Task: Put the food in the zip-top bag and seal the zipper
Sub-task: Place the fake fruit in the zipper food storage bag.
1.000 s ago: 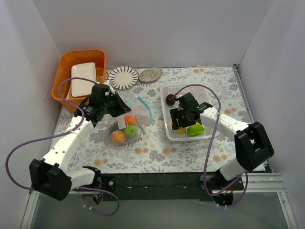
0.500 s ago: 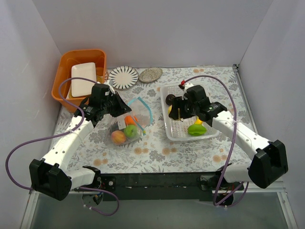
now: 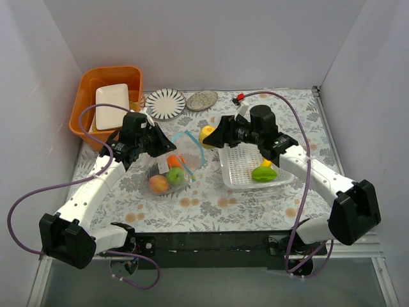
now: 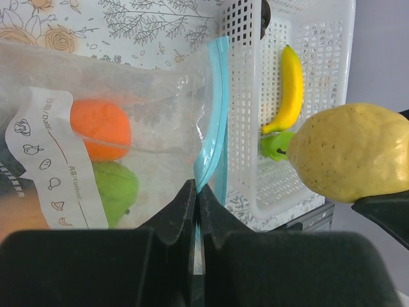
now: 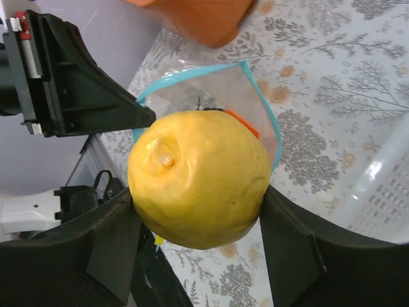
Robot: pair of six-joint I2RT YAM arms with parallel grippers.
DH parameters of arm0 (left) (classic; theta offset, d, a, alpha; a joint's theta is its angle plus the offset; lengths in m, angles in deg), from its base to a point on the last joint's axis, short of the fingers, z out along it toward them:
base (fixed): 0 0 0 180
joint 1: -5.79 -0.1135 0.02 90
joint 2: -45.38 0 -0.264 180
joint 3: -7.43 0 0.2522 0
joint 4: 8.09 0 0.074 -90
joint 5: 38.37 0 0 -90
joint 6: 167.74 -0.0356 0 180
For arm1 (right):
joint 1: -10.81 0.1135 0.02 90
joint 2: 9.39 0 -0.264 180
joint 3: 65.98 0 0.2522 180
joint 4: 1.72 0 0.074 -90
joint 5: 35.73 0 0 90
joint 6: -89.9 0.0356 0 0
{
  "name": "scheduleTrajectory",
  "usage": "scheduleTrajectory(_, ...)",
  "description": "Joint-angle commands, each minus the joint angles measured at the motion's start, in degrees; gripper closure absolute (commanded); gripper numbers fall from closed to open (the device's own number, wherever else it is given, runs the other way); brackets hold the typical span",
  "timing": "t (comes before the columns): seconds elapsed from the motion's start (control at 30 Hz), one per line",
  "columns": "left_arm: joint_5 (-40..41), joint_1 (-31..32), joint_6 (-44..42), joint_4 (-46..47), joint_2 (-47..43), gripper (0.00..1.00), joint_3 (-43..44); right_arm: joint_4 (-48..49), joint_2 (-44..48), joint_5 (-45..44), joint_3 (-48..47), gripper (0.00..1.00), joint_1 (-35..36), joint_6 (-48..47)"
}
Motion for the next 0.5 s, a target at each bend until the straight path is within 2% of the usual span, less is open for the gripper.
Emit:
scheduleTrajectory(0.0, -1.05, -0.08, 0.16, 0.6, -2.22, 1.0, -0.08, 9.55, -4.17, 6.27, -4.07, 0.71, 1.35, 4.48)
scheduleTrajectory(0.23, -1.76, -0.08, 0.96, 1.13, -2.66, 1.0, 0.27, 10.79, -12.43, 7.85, -6.35, 0.69, 5.65, 4.49)
scheduleTrajectory(0.4, -2.37, 0.0, 0.87, 0.95, -2.66, 1.0, 1.76, 4.55, -16.66, 5.65, -10.91, 0.61, 7.95, 0.71)
scheduleTrajectory(0.47, -2.2, -0.08, 0.96, 0.6, -2.92, 1.0, 2.29, 4.1, -18.24, 6.18, -11.89, 0.52, 8.56, -0.08)
